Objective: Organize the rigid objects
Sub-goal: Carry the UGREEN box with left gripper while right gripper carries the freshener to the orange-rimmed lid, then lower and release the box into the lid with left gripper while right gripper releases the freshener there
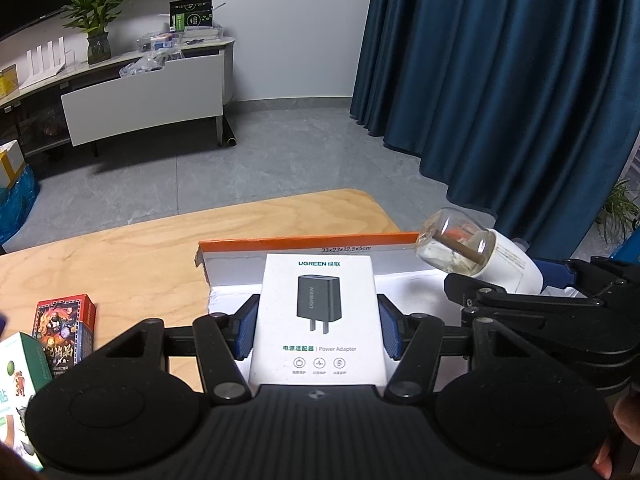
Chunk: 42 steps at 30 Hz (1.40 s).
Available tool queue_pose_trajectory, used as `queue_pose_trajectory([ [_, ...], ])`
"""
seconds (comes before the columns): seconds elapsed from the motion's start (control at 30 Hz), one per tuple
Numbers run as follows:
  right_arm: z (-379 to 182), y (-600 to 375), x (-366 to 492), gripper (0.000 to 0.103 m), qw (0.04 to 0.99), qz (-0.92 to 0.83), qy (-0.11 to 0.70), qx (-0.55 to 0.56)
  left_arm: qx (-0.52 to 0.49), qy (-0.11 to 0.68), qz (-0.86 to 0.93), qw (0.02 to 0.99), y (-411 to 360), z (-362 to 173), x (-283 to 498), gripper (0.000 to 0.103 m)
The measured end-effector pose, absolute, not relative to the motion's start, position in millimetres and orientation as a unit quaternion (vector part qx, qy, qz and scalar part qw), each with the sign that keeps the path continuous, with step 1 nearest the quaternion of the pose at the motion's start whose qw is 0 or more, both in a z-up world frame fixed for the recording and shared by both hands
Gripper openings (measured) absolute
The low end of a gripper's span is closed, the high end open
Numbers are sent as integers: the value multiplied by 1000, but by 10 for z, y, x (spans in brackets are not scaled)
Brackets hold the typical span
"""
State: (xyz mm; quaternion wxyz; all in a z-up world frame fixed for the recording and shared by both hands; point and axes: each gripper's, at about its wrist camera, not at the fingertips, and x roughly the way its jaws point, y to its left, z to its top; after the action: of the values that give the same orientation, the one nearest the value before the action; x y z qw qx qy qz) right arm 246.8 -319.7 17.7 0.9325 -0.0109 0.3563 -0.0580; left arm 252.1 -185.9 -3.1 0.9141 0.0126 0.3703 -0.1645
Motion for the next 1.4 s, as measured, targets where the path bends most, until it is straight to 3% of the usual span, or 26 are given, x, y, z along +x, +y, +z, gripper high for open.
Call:
queue_pose_trajectory([
  [0.63,229,-3256,2427,80,938,-80,336,5,-5,376,-169,911,-1840,-69,2640,59],
  [0.73,281,-3312,2389,80,941,-83,329,21,-26,380,-174,908,-1789,-68,2685,74],
  [0.83,322,-3405,2346,86,942,-76,323,49,-40,382,-172,907,-1738,-53,2685,88],
  [1.2,507,-3519,1958,90,962,-74,248,89,-30,368,-152,917,-1523,279,2243,96],
  [1.4,584,-3404,1741,90,959,-70,260,93,-34,371,-122,920,-1230,337,1963,99],
])
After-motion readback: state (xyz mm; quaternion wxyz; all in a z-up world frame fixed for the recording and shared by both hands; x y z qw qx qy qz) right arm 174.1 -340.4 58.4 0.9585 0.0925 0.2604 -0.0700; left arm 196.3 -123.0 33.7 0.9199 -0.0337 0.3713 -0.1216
